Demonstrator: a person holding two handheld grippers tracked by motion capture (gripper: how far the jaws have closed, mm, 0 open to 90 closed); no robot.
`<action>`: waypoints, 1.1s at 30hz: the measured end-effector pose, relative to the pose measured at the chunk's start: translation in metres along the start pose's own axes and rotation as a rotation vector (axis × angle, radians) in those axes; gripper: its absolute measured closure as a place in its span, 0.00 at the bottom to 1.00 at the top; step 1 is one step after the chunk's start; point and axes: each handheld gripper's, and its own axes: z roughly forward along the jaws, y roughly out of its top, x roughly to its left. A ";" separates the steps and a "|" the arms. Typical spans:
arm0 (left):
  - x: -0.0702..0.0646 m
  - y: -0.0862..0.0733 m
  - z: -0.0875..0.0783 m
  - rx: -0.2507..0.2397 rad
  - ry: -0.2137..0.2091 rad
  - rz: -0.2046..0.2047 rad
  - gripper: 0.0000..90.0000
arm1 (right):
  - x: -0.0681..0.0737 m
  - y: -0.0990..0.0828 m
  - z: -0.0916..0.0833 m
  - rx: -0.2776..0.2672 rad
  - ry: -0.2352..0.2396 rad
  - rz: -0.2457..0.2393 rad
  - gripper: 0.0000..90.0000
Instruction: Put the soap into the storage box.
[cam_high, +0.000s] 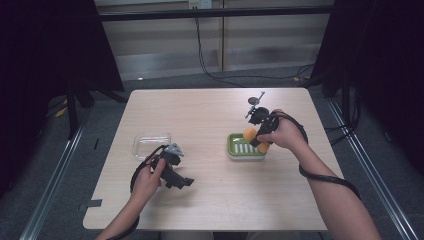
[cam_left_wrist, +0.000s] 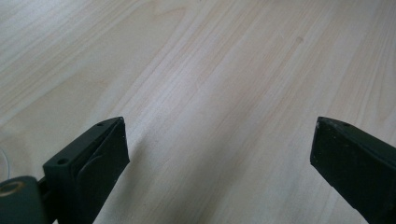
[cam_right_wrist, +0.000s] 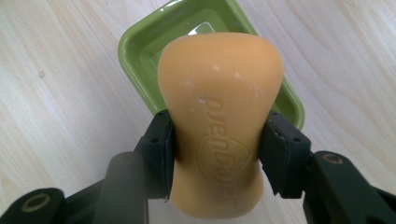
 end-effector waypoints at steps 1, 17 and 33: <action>0.000 0.000 0.000 0.001 0.000 0.005 0.05 | 0.000 0.000 0.000 0.000 0.002 0.002 0.56; 0.001 -0.001 0.001 0.002 -0.002 0.000 0.05 | -0.005 0.008 0.009 0.006 -0.002 -0.038 0.56; 0.001 -0.001 0.002 0.005 -0.004 -0.004 0.05 | -0.005 0.012 0.021 0.000 0.010 -0.071 0.56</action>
